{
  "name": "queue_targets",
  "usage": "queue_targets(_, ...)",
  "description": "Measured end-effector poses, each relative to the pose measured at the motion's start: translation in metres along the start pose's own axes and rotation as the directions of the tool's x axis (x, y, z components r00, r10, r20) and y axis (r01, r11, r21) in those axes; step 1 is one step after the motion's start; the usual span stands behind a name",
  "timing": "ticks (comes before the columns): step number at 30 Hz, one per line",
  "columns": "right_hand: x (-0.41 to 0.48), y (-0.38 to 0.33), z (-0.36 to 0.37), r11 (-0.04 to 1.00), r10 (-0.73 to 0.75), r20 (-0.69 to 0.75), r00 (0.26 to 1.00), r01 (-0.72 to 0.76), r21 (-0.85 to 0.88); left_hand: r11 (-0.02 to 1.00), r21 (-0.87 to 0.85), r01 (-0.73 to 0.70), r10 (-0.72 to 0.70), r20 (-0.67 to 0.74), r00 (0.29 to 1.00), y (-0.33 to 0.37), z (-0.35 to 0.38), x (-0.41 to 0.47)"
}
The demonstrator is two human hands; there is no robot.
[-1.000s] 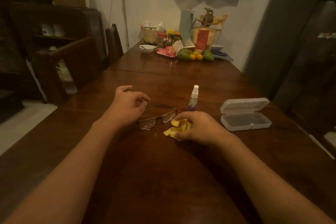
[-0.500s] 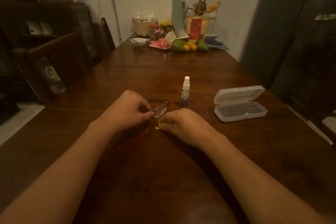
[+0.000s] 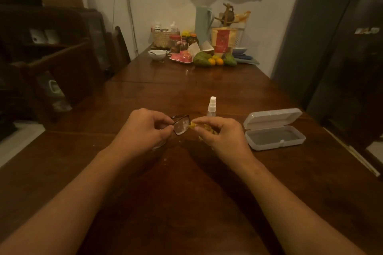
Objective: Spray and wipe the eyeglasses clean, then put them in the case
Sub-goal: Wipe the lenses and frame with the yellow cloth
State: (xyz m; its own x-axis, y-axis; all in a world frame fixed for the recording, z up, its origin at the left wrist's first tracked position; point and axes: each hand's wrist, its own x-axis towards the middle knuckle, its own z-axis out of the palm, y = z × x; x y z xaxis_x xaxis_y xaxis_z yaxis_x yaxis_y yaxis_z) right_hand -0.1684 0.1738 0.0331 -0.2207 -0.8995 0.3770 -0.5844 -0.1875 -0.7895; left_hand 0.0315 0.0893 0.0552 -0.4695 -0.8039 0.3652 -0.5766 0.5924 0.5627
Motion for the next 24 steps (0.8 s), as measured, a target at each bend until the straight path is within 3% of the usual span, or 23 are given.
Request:
queue_targets(4,-0.001,-0.005,-0.002,0.992,-0.127,-0.140,0.982,0.122,-0.046,0.969,-0.232,0.083,-0.087,-0.009,0.996,0.008,-0.002,-0.003)
queue_targets(9,-0.002,-0.010,-0.001,0.960,-0.249,-0.202,0.947,0.214,-0.180,0.924,-0.370,0.092,-0.086,0.032,0.996,0.014,-0.005,-0.006)
queue_targets(18,-0.007,-0.016,0.001,0.794,-0.490,-0.179,0.853,0.353,-0.494,0.856,-0.507,0.100,-0.078,0.064,0.995,0.021,-0.004,-0.009)
queue_targets(24,-0.006,-0.019,0.004,0.693,-0.573,-0.053,0.818,0.450,-0.564,0.833,-0.545,0.095,-0.090,0.036,0.995,0.024,-0.002,-0.009)
